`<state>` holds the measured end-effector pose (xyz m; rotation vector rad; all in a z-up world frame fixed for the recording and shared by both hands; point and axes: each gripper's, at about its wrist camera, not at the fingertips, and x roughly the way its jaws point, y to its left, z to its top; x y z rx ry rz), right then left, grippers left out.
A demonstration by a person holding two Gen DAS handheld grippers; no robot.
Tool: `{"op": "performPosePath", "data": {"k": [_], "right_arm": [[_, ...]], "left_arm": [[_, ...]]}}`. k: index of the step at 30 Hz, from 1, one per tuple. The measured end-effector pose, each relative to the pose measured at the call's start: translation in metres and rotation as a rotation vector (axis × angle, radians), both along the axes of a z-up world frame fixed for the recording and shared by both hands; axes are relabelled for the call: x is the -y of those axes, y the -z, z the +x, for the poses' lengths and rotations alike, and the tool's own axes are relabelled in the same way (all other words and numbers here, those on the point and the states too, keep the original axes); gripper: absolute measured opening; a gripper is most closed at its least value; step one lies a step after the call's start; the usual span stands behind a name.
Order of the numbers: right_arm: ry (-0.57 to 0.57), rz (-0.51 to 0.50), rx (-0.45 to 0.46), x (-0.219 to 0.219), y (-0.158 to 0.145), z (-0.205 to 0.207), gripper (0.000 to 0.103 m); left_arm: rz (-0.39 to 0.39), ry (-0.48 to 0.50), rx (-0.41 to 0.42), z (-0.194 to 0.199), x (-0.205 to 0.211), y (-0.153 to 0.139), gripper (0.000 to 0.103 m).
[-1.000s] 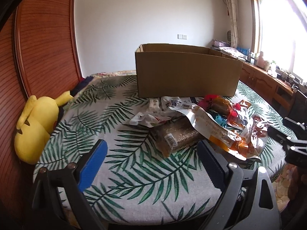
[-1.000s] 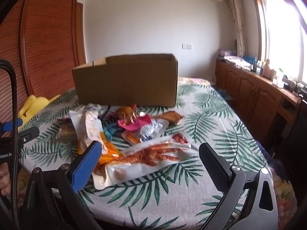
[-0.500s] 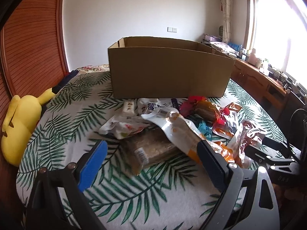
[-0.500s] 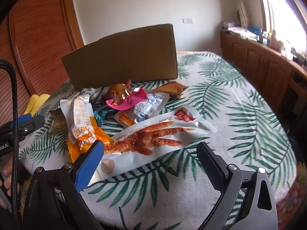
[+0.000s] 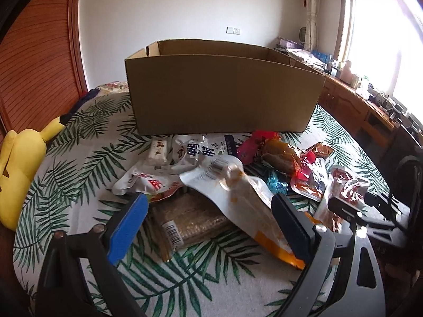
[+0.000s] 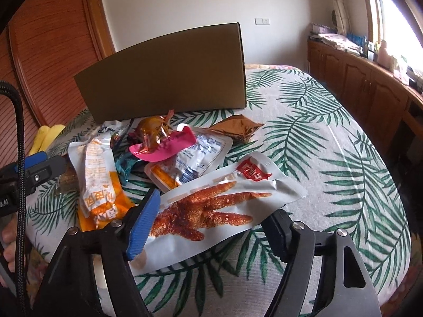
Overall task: Organize snacks
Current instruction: 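Move right tool to white chicken-feet pack while left tool approaches white-orange pouch, then grasp and lift chicken-feet pack with right tool while left tool grasps white-orange pouch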
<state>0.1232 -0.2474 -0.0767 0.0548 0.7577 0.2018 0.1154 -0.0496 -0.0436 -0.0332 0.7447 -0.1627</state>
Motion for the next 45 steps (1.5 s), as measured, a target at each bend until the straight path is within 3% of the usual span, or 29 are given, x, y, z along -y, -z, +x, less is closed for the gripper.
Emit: {"op": "performPosePath", "data": {"k": [14,23,28,33,36,45], "right_arm": [[-0.014,-0.059,0.033,0.002,0.006,-0.005,0.075],[-0.023,-0.096,0.044,-0.004,0.007,-0.006,0.075],[-0.028,-0.147,0.047,-0.012,0.010,-0.007,0.075],[-0.025,-0.165,0.057,-0.015,0.012,-0.008,0.075],[-0.026,-0.166,0.057,-0.015,0.012,-0.008,0.075],[-0.025,-0.166,0.055,-0.015,0.012,-0.008,0.075]], "left_arm": [[-0.044,0.025,-0.054,-0.007,0.027,0.012,0.095],[0.010,0.021,-0.077,0.008,0.047,0.018,0.093],[0.085,0.015,-0.065,0.014,0.057,0.022,0.089],[0.143,0.041,-0.033,0.012,0.059,0.024,0.076],[0.156,0.048,-0.018,0.009,0.053,0.023,0.061],[0.063,0.063,-0.054,0.008,0.019,0.015,0.046]]}}
